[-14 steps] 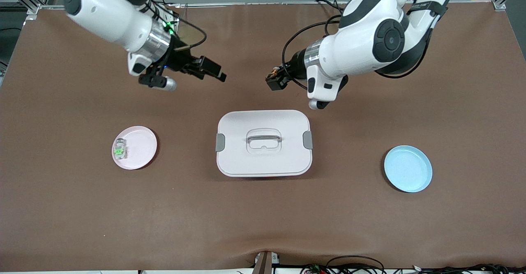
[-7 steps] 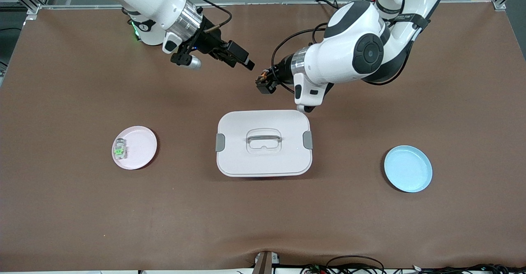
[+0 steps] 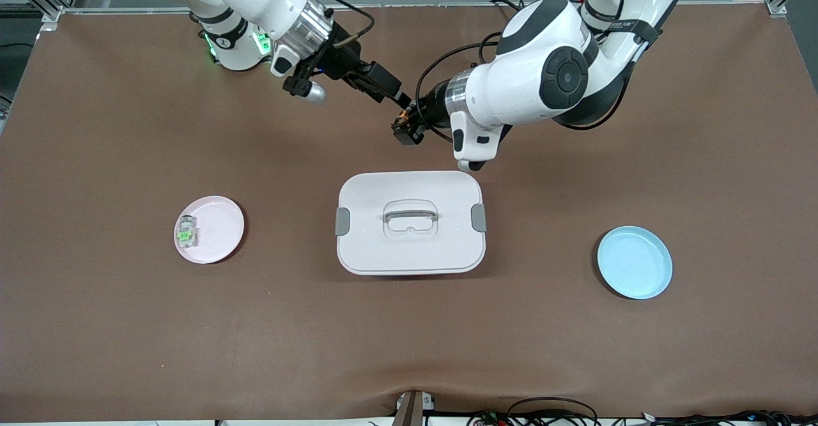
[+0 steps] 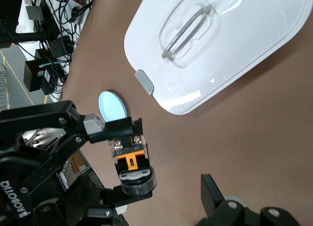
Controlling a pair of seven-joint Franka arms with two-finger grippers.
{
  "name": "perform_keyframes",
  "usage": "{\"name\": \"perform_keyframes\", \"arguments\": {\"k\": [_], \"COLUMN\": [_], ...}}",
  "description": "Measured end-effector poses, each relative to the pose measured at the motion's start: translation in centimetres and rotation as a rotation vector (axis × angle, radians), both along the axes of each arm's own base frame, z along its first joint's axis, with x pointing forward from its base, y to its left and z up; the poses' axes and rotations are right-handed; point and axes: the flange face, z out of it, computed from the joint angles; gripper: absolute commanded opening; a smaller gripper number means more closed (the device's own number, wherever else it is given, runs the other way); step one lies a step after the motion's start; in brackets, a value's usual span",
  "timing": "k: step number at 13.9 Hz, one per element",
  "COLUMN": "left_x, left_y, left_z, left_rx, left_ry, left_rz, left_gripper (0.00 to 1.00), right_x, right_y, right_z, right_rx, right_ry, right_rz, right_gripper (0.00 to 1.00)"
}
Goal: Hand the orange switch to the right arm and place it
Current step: 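Grasp the orange switch with the right gripper from the left gripper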
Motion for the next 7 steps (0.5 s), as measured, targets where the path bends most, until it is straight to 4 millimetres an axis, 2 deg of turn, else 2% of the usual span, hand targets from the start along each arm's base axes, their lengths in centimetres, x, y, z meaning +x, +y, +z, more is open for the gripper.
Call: {"name": "perform_keyframes", "arguments": {"k": [4, 7], "left_x": [0.2, 0.2], "left_y": [-0.2, -0.2], "left_z": [-0.4, -0.4], "left_rx": [-0.004, -0.004], "left_ry": [0.002, 0.003], "left_rz": [0.012, 0.012], "left_gripper": [0.00, 0.00], "right_x": [-0.6, -0.5], "right_y": [2.2, 2.8], "right_z": [-2.0, -3.2], "right_rx": [-0.004, -0.013], "right_ry": [0.006, 0.008], "right_rz": [-0.007, -0.011], "right_gripper": [1.00, 1.00]}}
